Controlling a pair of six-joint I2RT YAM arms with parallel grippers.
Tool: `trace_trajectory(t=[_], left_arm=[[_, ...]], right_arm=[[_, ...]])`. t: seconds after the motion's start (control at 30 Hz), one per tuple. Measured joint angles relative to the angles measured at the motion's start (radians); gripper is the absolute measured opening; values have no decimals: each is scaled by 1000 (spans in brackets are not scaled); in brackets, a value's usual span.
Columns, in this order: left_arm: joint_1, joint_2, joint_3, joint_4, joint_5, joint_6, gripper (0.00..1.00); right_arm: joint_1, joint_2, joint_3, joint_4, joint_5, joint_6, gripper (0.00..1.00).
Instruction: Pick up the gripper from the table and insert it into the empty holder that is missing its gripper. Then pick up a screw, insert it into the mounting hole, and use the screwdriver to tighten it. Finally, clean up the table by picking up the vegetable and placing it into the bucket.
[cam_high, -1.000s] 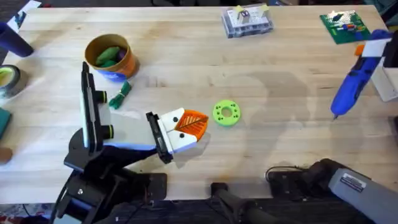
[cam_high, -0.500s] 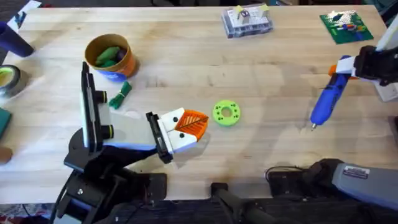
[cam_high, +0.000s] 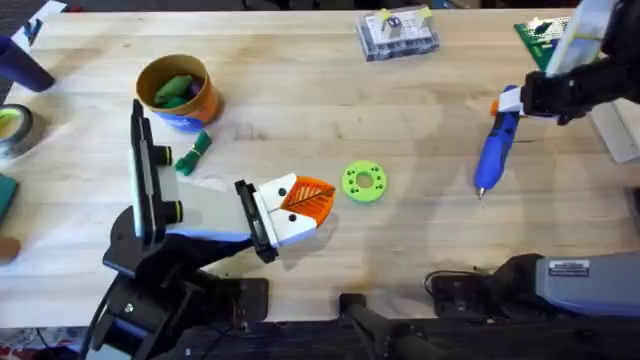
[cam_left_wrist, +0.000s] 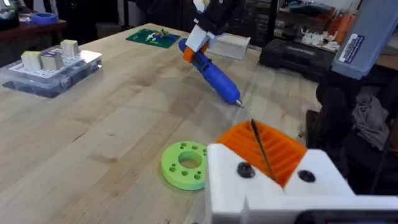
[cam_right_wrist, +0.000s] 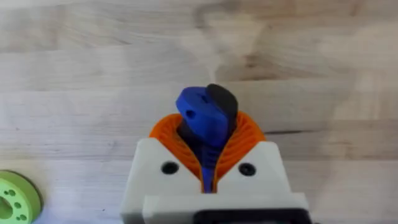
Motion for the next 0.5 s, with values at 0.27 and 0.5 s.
trace_trajectory(t=[0.27, 0.5], left_arm=[[0, 0, 0, 0, 0, 0, 12], [0, 0, 0, 0, 0, 0, 12]], right_arm=[[43, 0, 0, 33, 54, -4, 861], [42, -5, 0, 0, 70, 33, 995]])
